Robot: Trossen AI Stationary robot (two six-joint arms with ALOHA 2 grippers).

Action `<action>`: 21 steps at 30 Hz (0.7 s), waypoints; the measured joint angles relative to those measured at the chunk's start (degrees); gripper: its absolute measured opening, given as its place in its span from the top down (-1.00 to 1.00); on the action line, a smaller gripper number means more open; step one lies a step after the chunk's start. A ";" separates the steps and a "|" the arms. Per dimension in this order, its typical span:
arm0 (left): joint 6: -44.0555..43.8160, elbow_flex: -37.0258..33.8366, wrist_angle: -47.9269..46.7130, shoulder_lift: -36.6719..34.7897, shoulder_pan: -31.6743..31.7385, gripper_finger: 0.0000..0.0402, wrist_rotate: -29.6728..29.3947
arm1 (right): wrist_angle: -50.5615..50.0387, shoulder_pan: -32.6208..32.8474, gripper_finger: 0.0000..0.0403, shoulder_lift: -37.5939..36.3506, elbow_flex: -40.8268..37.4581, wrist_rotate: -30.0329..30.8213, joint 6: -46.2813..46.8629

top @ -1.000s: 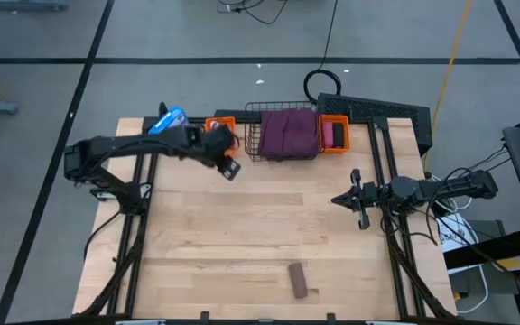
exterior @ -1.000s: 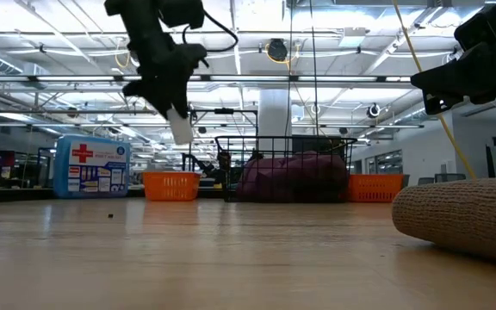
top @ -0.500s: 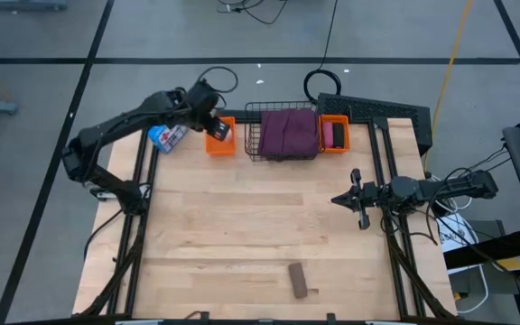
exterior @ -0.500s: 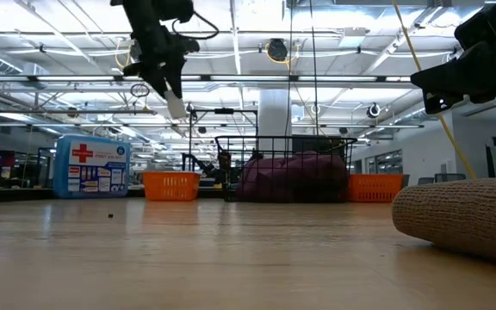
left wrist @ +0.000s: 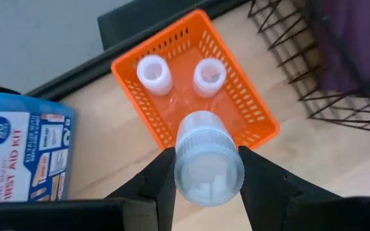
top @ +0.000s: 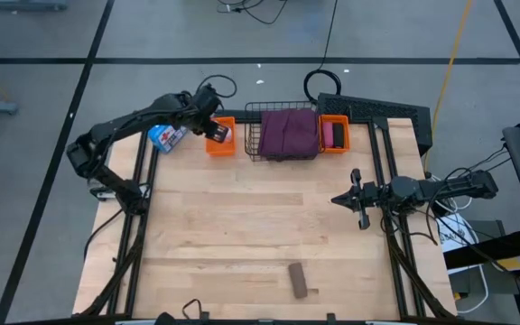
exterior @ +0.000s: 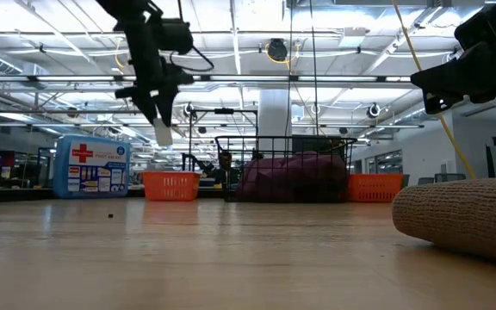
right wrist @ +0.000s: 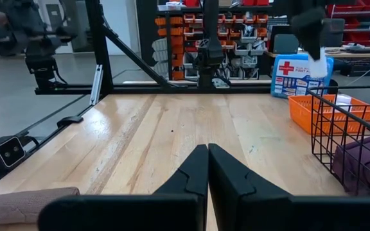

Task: Pick & place medical supplies in basket/bin
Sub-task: Put the white pill bottle into the left orange bin

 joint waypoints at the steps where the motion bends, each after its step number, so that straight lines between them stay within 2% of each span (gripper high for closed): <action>1: 0.07 0.00 -0.02 0.92 0.00 0.30 -0.01 | 0.00 0.01 1.00 -0.02 0.00 -0.02 0.01; 14: 1.61 -0.04 0.87 12.98 0.87 0.28 0.96 | 0.00 0.01 1.00 -0.02 0.00 0.00 0.01; 21: 1.61 -0.04 2.04 17.02 0.87 0.28 1.46 | 0.00 0.01 1.00 -0.02 0.00 0.00 0.01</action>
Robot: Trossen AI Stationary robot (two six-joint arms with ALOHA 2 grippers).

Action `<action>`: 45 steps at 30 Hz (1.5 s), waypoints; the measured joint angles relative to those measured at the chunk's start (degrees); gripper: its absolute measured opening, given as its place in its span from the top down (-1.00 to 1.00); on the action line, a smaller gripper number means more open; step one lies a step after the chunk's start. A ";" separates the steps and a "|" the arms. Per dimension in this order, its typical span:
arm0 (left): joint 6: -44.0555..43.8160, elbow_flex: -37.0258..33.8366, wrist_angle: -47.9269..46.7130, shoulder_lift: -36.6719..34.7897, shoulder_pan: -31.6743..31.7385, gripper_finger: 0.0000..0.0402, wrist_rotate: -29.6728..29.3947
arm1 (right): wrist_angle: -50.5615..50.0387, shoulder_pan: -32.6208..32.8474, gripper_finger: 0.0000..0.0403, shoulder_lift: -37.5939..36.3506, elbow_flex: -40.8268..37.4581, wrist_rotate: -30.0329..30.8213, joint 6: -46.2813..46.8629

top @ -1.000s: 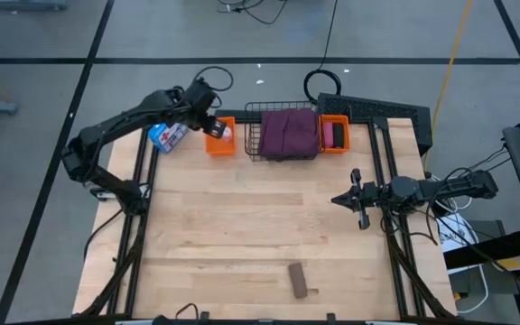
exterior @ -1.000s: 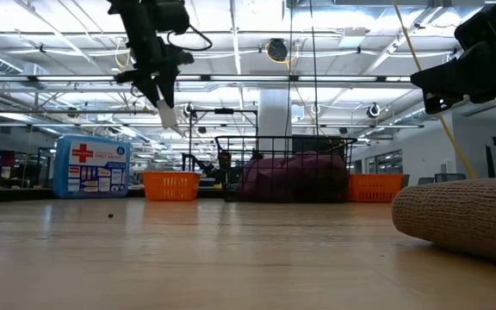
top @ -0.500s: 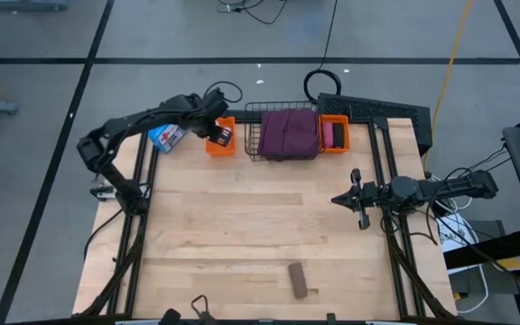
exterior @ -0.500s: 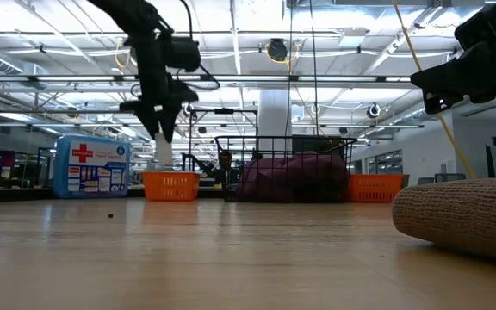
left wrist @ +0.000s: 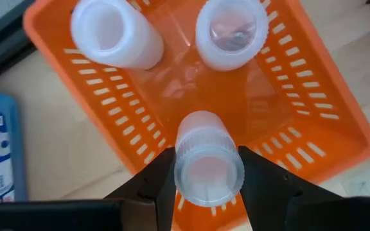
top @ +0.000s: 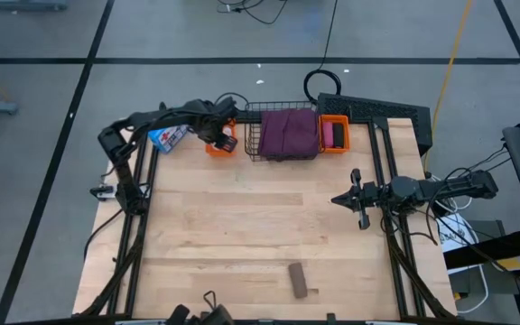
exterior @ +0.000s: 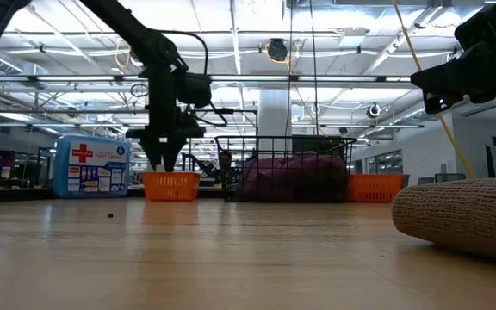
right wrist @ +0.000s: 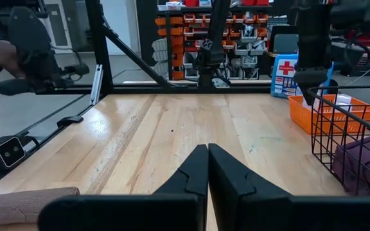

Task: Pick & place medical supplies in basket/bin
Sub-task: Put the white pill bottle into the left orange bin

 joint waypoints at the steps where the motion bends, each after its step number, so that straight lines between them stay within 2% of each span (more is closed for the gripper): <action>1: 0.02 0.00 0.13 0.41 0.00 0.28 0.00 | 0.00 0.00 1.00 0.00 0.00 -0.02 0.00; 45: -1.27 0.00 1.72 1.21 -1.27 0.27 0.07 | 0.00 -0.01 1.00 0.00 0.00 -0.02 -0.01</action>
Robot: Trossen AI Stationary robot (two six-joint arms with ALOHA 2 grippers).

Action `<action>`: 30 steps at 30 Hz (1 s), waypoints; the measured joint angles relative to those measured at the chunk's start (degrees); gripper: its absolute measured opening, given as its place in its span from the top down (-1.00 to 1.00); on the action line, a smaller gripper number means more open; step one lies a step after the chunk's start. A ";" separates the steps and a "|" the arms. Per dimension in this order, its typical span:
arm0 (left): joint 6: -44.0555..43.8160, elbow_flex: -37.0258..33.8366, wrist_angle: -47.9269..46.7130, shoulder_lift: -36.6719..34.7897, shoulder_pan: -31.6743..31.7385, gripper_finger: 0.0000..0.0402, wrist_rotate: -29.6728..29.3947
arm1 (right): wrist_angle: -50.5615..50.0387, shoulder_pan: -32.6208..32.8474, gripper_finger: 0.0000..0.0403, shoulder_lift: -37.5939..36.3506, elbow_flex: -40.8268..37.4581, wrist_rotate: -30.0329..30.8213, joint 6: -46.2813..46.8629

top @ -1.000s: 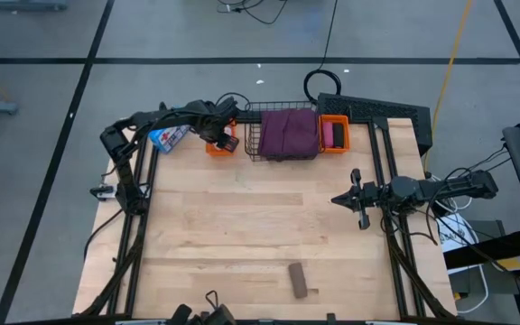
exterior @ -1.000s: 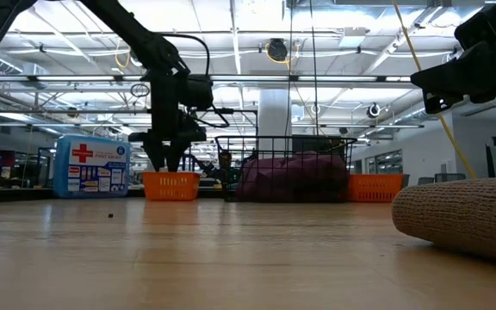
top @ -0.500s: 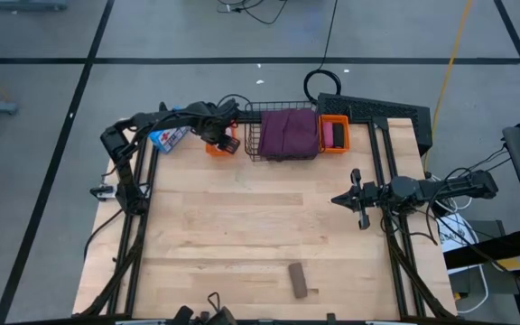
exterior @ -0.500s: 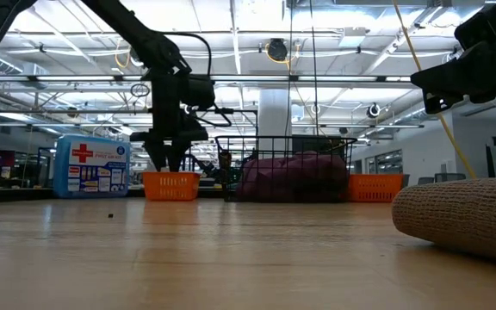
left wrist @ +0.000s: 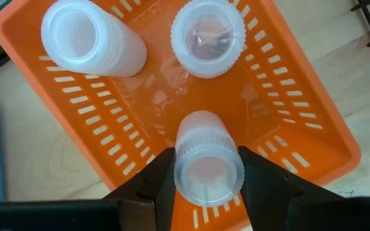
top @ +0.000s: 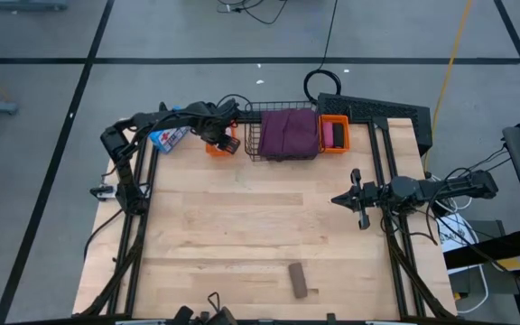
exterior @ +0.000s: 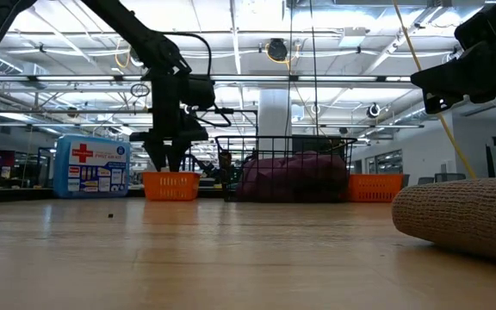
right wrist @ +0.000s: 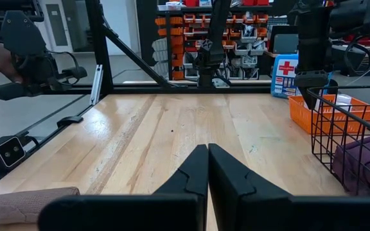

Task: Pick & place medical supplies in basket/bin
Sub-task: Put the white pill bottle into the left orange bin

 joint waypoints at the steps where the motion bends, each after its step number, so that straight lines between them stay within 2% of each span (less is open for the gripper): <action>1: 0.00 0.00 0.00 0.00 0.00 0.27 -0.01 | 0.00 0.01 1.00 0.02 0.00 0.00 0.02; 30: 0.01 0.00 0.31 0.99 0.00 0.27 -0.22 | -0.02 0.02 1.00 0.02 0.00 0.02 0.00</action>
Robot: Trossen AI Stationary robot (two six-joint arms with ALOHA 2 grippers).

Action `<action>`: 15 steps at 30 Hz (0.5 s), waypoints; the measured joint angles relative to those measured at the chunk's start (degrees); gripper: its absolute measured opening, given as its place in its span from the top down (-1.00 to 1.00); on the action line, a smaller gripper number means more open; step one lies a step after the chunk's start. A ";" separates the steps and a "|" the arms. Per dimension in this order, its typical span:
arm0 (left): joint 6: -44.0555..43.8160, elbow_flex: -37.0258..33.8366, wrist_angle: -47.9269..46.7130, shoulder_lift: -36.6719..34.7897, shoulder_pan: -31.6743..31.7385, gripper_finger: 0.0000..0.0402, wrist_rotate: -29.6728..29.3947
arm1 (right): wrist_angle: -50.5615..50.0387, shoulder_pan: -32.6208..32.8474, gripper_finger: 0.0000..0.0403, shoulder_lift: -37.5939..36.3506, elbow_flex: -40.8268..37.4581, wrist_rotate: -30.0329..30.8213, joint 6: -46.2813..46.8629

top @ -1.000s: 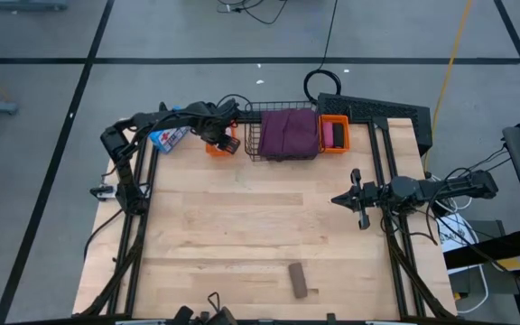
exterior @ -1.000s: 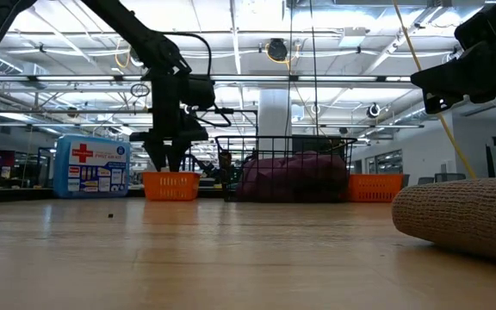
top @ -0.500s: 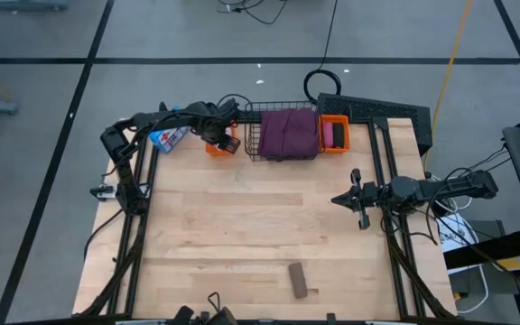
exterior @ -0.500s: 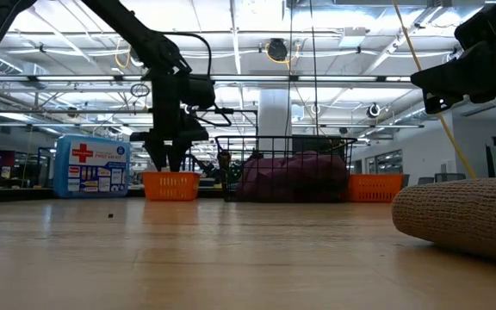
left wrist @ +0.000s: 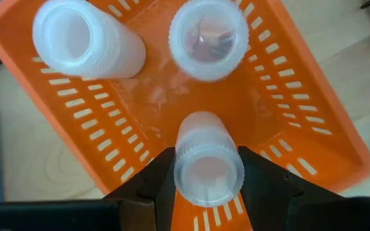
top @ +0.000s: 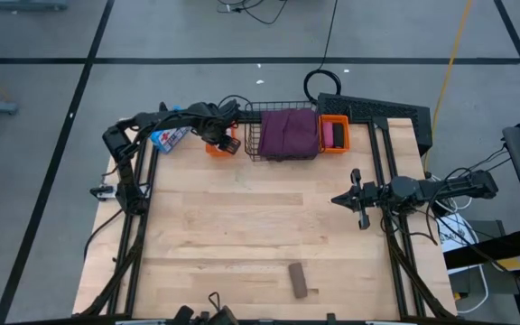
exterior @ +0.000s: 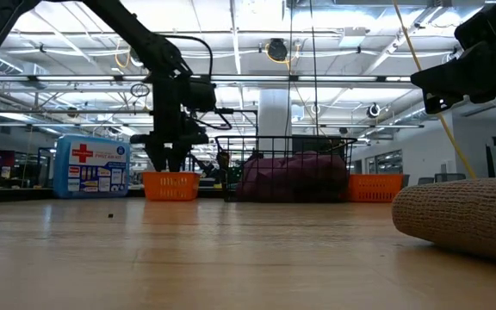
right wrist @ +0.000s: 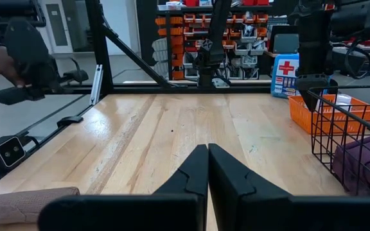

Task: Pick & place medical supplies in basket/bin
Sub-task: Put the white pill bottle into the left orange bin

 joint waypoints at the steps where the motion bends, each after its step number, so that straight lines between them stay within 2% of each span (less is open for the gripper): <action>1: 0.02 0.09 0.07 0.50 0.00 0.27 -0.13 | 0.00 -0.01 1.00 -0.02 0.00 0.00 0.02; 15: 0.58 0.20 0.27 1.96 -0.09 0.27 0.11 | 0.02 -0.01 1.00 -0.01 0.00 -0.01 0.00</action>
